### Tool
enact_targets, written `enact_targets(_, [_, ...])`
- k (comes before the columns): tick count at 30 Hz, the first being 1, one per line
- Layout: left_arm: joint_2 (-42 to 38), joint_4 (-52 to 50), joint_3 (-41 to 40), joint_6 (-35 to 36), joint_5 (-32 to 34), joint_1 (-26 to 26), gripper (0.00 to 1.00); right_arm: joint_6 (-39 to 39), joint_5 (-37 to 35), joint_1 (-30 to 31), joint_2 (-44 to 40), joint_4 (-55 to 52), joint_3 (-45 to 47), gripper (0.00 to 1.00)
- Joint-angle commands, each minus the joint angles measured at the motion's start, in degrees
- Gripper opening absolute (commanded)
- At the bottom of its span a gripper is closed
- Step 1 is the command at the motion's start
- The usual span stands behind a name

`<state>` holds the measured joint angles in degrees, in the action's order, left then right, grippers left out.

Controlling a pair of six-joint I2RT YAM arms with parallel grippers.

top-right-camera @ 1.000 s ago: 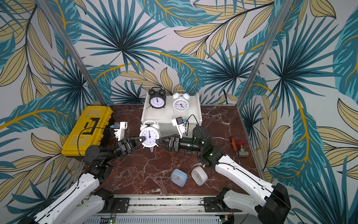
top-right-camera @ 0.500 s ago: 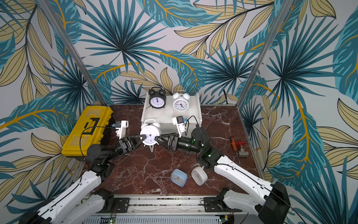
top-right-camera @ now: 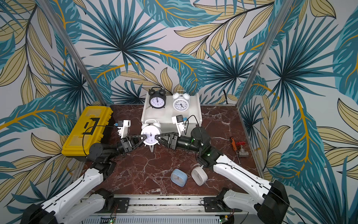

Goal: Place the alarm clocks on the shelf by style
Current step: Pick up the alarm from the center of the board.

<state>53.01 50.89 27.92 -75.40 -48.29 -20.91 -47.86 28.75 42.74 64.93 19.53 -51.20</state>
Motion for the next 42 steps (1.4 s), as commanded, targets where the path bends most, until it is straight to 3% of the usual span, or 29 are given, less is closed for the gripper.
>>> enact_targets(1, [-0.12, 1.24, 0.88, 0.5, -3.31, 0.42, 0.73, 3.76, 0.55, 0.07, -1.27, -2.11, -2.19, 0.21])
enact_targets(5, [-0.43, -0.84, 1.82, 1.44, -5.46, 0.69, 0.7, 6.32, 1.69, 0.07, -1.27, -6.88, -4.5, 0.2])
enact_targets(20, [-1.41, -1.69, 3.04, 2.44, -6.46, 0.73, 0.37, 8.09, 0.49, 0.08, -2.52, -9.64, -4.53, 0.24])
enact_targets(22, [-1.73, -2.46, 3.27, 2.95, -6.59, 0.75, 0.35, 8.73, 0.44, 0.12, -2.73, -11.09, -5.04, 0.33])
enact_targets(26, [-2.73, -6.16, 4.11, 4.64, -7.09, 0.84, 0.33, 13.53, 0.32, -0.24, -3.71, -21.22, -9.23, 0.63])
enact_targets(29, [-3.45, -6.94, 4.33, 5.0, -7.47, 0.81, 0.33, 17.37, 1.68, -0.8, -4.29, -28.17, -12.49, 0.7])
enact_targets(35, [-3.62, -6.52, 4.51, 4.82, -7.87, 0.81, 0.32, 21.42, 8.18, -2.47, -1.39, -38.16, -17.61, 0.7])
enact_targets(42, [-3.99, -6.41, 5.38, 4.6, -8.83, 0.86, 0.31, 20.81, 12.27, -3.44, 1.12, -37.62, -19.18, 0.66])
